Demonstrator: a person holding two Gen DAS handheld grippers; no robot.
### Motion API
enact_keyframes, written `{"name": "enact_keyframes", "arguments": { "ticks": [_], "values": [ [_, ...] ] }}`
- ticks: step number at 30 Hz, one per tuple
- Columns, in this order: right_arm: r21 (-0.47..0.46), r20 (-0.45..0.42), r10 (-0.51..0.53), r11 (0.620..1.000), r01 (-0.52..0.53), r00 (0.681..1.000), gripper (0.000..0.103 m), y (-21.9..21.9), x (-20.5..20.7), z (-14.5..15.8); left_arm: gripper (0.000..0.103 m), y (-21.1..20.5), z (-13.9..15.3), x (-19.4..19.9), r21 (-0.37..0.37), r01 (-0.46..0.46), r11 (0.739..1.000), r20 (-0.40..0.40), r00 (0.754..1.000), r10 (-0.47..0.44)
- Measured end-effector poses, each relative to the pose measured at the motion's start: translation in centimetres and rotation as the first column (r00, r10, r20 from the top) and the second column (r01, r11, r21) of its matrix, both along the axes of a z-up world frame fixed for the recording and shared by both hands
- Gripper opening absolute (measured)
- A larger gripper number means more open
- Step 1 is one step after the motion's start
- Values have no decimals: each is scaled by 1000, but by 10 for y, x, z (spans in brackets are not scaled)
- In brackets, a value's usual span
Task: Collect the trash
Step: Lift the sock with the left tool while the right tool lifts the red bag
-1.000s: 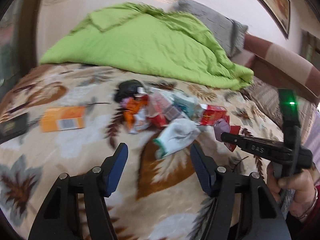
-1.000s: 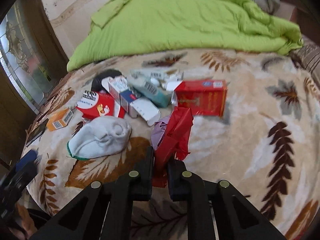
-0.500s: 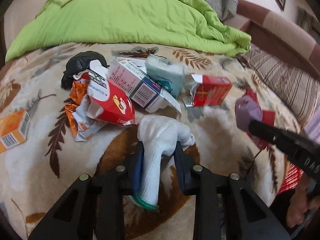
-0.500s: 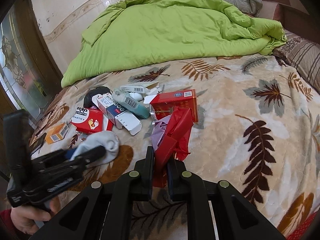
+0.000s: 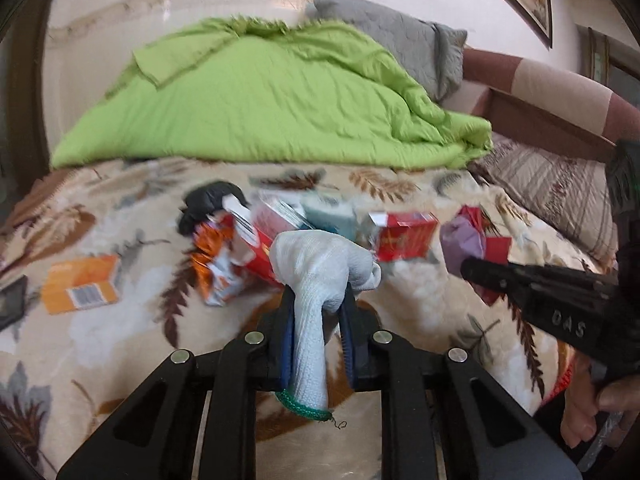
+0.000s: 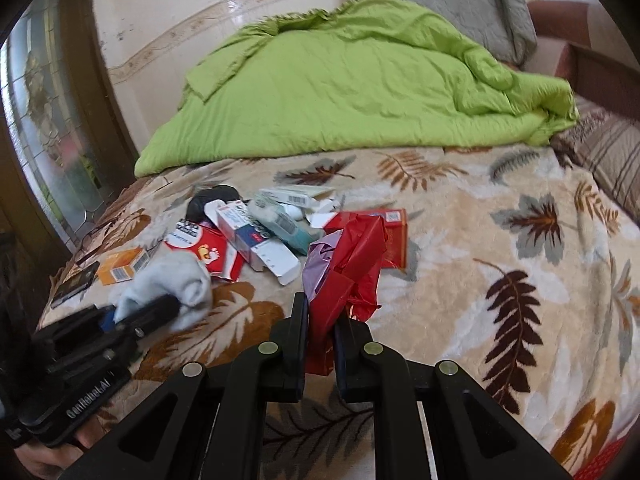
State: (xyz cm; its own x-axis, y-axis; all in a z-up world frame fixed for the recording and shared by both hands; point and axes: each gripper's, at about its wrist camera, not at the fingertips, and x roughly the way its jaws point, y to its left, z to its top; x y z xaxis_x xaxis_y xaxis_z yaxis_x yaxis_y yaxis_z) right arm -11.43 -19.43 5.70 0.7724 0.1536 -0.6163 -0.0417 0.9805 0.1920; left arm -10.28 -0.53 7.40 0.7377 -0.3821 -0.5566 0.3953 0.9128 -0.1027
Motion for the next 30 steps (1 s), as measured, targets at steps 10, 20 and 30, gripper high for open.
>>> {"name": "enact_keyframes", "arguments": {
  "ticks": [10, 20, 30],
  "values": [
    [-21, 25, 37, 999, -36, 999, 12, 10, -5, 2, 19, 10, 3, 6, 8, -63, 998, 13, 998, 63],
    [-27, 24, 44, 999, -44, 999, 12, 13, -4, 1, 19, 4, 3, 0, 79, -75, 994, 66, 995, 70],
    [-27, 25, 43, 999, -42, 999, 12, 12, -6, 1, 19, -2, 4, -4, 115, -73, 991, 96, 993, 62]
  ]
}}
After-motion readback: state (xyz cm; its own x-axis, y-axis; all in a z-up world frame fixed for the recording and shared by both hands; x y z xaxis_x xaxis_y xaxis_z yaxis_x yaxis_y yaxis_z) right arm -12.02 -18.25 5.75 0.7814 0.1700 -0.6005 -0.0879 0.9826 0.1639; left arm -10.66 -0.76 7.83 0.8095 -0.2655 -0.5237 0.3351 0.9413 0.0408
